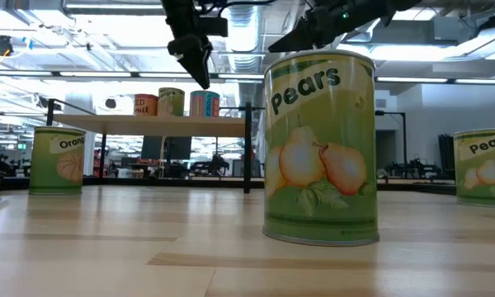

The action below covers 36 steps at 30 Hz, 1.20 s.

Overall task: Pick and place cans onto a shelf
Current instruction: Put the canned mixed corn on the shelf

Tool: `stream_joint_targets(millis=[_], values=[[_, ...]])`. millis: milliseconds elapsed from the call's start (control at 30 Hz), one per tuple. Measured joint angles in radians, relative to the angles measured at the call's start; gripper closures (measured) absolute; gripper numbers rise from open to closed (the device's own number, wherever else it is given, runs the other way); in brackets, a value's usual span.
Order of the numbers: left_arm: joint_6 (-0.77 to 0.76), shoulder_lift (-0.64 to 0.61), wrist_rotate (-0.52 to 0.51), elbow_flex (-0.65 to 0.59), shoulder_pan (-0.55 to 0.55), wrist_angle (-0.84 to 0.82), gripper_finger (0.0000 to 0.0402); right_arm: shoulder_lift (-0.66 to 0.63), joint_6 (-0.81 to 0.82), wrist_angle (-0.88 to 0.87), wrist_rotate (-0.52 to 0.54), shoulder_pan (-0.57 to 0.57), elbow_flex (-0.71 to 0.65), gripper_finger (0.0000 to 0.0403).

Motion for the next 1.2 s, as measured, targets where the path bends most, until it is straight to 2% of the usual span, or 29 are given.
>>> stream_joint_targets(millis=[133, 333, 500, 900, 1200], values=[[0.001, 0.000, 0.024, 0.001, 0.013, -0.005, 0.0280, 0.000, -0.013, -0.005, 0.000, -0.004, 0.000, 0.0396], [0.011, 0.000, 0.122, 0.001, 0.034, -0.019, 0.0287, 0.000, -0.014, -0.005, 0.000, -0.004, 0.000, 0.0396], [0.027, 0.000, 0.080, 0.001, 0.037, -0.004, 0.0294, 0.000, -0.013, -0.006, 0.000, -0.004, 0.000, 0.0396], [0.019, -0.002, 0.122, -0.011, 0.051, -0.003, 0.0294, 0.001, -0.010, -0.006, 0.000, 0.001, 0.000, 0.0396], [0.041, -0.001, 0.093, 0.006, 0.051, -0.015, 0.0294, 0.001, -0.013, -0.006, 0.000, 0.001, 0.000, 0.0394]])
